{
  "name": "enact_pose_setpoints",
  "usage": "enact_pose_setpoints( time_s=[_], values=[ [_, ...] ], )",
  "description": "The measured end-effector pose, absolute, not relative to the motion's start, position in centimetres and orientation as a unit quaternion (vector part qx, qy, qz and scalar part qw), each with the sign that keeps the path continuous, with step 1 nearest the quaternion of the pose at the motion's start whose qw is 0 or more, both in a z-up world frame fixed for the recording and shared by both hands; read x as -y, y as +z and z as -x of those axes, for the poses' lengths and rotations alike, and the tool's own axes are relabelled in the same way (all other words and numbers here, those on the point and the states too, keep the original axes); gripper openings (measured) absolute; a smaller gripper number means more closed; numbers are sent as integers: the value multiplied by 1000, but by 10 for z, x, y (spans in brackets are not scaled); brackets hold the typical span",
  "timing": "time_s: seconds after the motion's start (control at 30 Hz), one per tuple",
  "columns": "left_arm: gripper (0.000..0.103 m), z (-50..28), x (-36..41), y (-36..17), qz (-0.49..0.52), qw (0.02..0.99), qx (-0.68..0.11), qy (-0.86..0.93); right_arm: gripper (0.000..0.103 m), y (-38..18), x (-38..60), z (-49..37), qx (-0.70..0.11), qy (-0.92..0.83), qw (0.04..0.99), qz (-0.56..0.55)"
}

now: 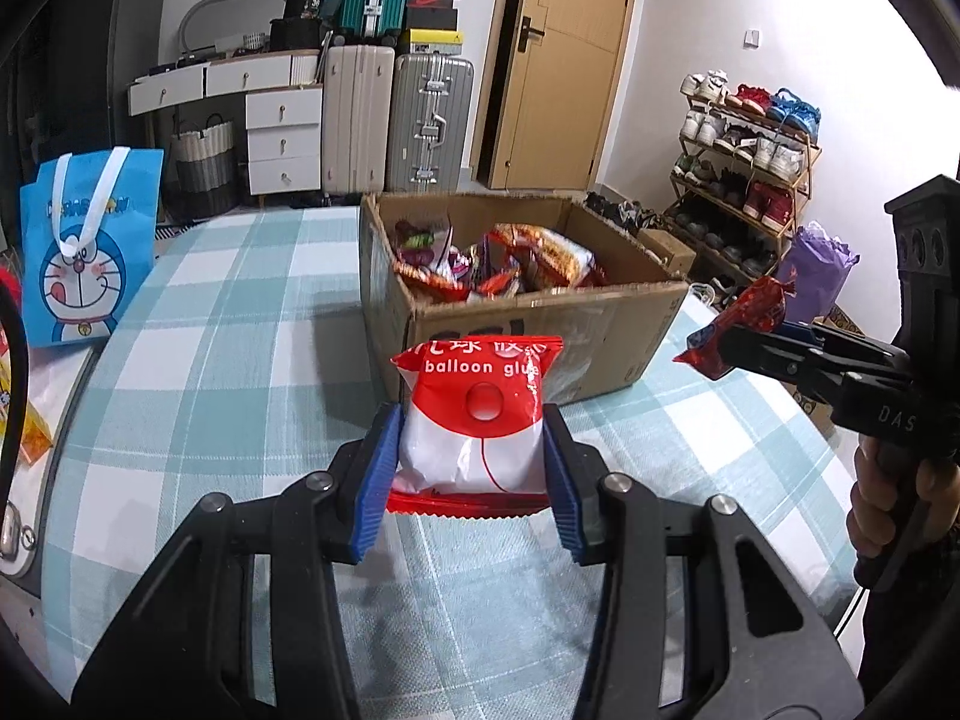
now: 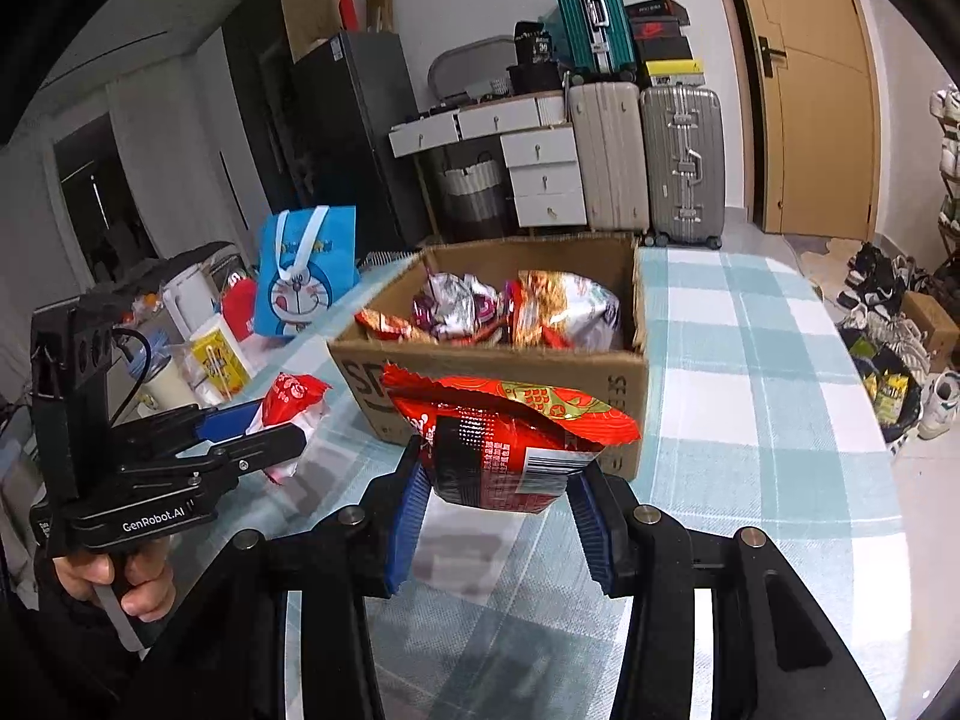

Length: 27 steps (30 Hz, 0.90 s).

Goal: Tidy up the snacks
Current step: 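Carry both held red packs up over the cardboard box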

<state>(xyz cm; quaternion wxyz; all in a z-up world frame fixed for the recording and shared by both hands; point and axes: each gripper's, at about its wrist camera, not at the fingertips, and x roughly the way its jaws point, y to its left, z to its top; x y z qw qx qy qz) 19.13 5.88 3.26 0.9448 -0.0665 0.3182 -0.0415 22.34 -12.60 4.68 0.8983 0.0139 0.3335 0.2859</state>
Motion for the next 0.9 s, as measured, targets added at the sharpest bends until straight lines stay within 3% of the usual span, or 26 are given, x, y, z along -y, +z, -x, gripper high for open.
enact_pose_setpoints(
  time_s=[0.43, 0.9],
  values=[
    [42, -208, -68, 80, 78, 957, -276, -31, 45, 98, 130, -242, -292, 279, 915, -8],
    [42, -265, -48, 94, 48, 960, -274, -27, 45, 103, 117, -288, -302, 275, 913, -10]
  ],
)
